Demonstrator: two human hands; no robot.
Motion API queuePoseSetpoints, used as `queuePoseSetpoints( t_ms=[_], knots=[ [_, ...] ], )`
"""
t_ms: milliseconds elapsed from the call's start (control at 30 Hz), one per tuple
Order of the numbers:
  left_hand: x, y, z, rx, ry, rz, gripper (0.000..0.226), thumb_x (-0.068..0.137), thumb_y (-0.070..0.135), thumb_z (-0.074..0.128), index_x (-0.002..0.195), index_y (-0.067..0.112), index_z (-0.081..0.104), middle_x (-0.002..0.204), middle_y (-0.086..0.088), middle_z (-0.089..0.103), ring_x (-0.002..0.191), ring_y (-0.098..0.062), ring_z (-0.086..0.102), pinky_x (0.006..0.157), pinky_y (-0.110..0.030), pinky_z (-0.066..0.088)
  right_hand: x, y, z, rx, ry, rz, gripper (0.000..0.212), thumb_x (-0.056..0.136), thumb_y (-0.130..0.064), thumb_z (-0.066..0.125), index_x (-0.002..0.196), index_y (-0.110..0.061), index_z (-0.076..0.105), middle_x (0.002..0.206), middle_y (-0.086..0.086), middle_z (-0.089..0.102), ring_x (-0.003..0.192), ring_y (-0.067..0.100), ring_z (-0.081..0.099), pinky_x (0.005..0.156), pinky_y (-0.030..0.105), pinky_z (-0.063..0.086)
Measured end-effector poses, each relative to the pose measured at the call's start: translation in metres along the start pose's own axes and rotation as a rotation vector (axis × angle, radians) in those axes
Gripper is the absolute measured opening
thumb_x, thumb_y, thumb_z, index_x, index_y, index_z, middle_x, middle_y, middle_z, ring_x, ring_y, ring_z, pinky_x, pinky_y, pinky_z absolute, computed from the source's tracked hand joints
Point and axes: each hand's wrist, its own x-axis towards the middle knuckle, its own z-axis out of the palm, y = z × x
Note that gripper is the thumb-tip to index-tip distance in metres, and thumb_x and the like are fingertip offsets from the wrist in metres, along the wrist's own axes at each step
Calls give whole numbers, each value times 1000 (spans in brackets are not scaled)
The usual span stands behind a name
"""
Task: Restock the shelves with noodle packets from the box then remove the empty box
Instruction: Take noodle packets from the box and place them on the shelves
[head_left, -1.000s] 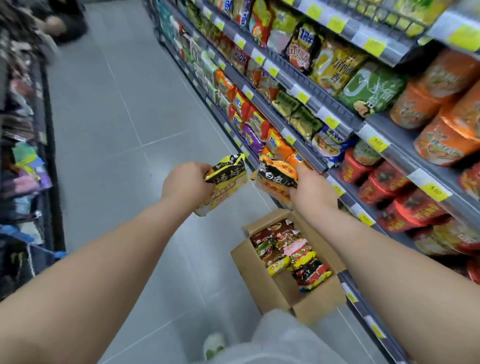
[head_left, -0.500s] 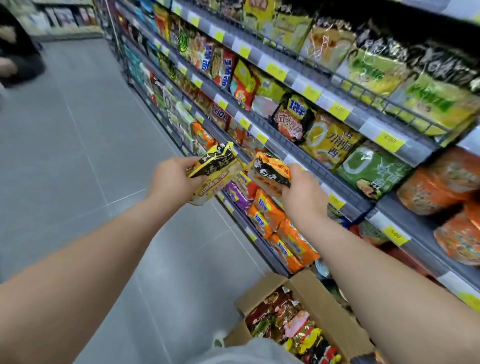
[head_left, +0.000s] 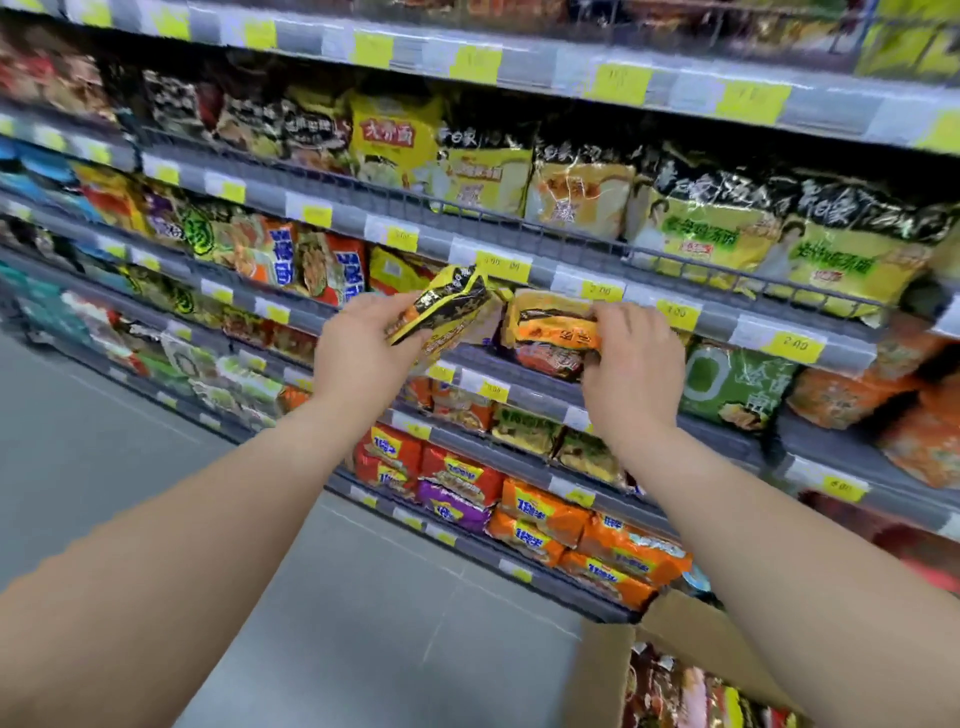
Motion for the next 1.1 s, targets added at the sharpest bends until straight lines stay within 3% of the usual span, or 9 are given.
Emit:
queuePoseSetpoints(
  t_ms=[167,333,433,667,800,967,1100],
  knots=[
    [62,-15,-10,27,8,263,38,85,25,67,123,27,63,104,0,63,100,-22,54,76,-25,36,31,-29,1,-110,119,40,52,54,7,67,104,-2,60,109,17,62,99,38,56,79,45,45],
    [126,-24,-1,142,103,464,39,83,24,69,122,26,65,108,-2,66,100,-28,58,84,-40,47,69,-35,19,-182,173,59,50,52,8,61,101,-5,60,105,13,62,97,36,55,78,42,43],
    [161,-25,9,179,175,550,43,79,13,67,120,25,66,109,-3,67,100,-31,58,84,-45,46,94,-35,36,-143,206,101,50,53,9,58,101,-6,60,105,12,62,101,36,54,84,45,43],
    [215,-36,36,231,270,655,45,74,5,64,113,27,69,106,4,69,95,-34,54,77,-40,41,136,-25,77,-99,278,106,53,46,12,63,95,-8,63,98,8,63,96,29,47,82,37,31],
    [230,-43,48,220,230,813,45,76,8,50,113,23,69,106,-3,68,93,-34,56,77,-42,47,141,-23,87,-125,243,182,52,49,13,65,96,-10,63,98,7,64,96,31,53,86,36,29],
    [265,-45,50,246,44,896,52,67,2,73,115,20,68,105,-7,68,95,-35,58,78,-46,49,150,-22,90,-185,241,211,53,53,13,66,101,-9,65,98,8,66,97,33,54,88,37,30],
    [291,-38,46,345,-65,975,50,71,9,76,119,18,65,107,-7,68,97,-34,59,79,-45,50,163,-25,85,-284,205,285,51,60,11,63,106,-9,66,111,20,56,104,38,45,89,39,28]
  ],
)
